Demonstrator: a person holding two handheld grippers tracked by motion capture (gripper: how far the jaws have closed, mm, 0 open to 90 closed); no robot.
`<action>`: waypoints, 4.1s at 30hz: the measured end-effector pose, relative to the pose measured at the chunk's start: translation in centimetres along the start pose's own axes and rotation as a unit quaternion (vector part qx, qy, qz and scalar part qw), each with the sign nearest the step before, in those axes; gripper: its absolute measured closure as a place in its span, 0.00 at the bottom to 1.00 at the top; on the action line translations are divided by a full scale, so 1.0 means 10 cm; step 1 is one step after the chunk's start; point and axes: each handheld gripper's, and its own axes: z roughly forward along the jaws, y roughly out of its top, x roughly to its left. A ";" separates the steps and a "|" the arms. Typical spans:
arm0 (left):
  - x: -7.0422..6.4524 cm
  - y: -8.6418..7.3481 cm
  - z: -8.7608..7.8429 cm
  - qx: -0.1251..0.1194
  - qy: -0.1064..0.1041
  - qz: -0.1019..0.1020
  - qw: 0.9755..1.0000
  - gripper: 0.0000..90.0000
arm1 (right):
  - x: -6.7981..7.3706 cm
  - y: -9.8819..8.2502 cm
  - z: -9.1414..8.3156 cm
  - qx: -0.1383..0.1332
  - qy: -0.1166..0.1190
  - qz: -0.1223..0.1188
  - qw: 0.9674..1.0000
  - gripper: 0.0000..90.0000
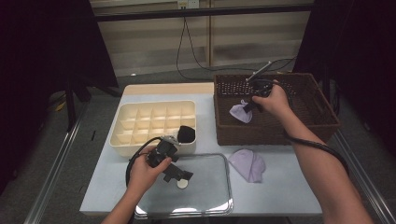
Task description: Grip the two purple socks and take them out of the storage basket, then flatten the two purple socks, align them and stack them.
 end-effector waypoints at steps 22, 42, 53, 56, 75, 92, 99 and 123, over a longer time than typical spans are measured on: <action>-0.10 0.02 0.05 -0.017 -0.003 -0.014 1.000 0.05 | 0.38 -0.19 -0.79 -0.029 0.005 -0.042 0.999 0.90; -0.13 0.03 0.06 -0.011 0.002 -0.010 1.000 0.05 | 0.75 -0.49 -1.08 -0.039 0.023 -0.089 0.995 0.89; -0.12 0.03 0.05 -0.004 0.002 -0.001 1.000 0.05 | 0.89 -0.69 -1.01 -0.043 0.034 -0.115 0.992 0.89; -0.11 0.03 0.06 -0.001 -0.001 0.003 1.000 0.05 | 0.93 -0.75 -0.99 -0.040 0.029 -0.124 0.991 0.89; -0.10 0.04 0.06 0.002 0.000 0.006 1.000 0.04 | 1.15 -0.95 -0.77 -0.031 0.049 -0.141 0.988 0.61; -0.10 0.04 0.08 0.005 0.000 0.007 1.000 0.05 | 1.05 -1.19 -0.51 -0.039 0.051 -0.125 0.990 0.22; -0.10 0.04 0.10 0.007 0.001 0.007 1.000 0.05 | 0.97 -1.29 -0.45 -0.047 0.052 -0.115 0.991 0.20; -0.11 0.06 0.15 0.003 -0.002 0.005 1.000 0.05 | 0.90 -1.58 -0.13 -0.053 0.060 -0.102 0.992 0.17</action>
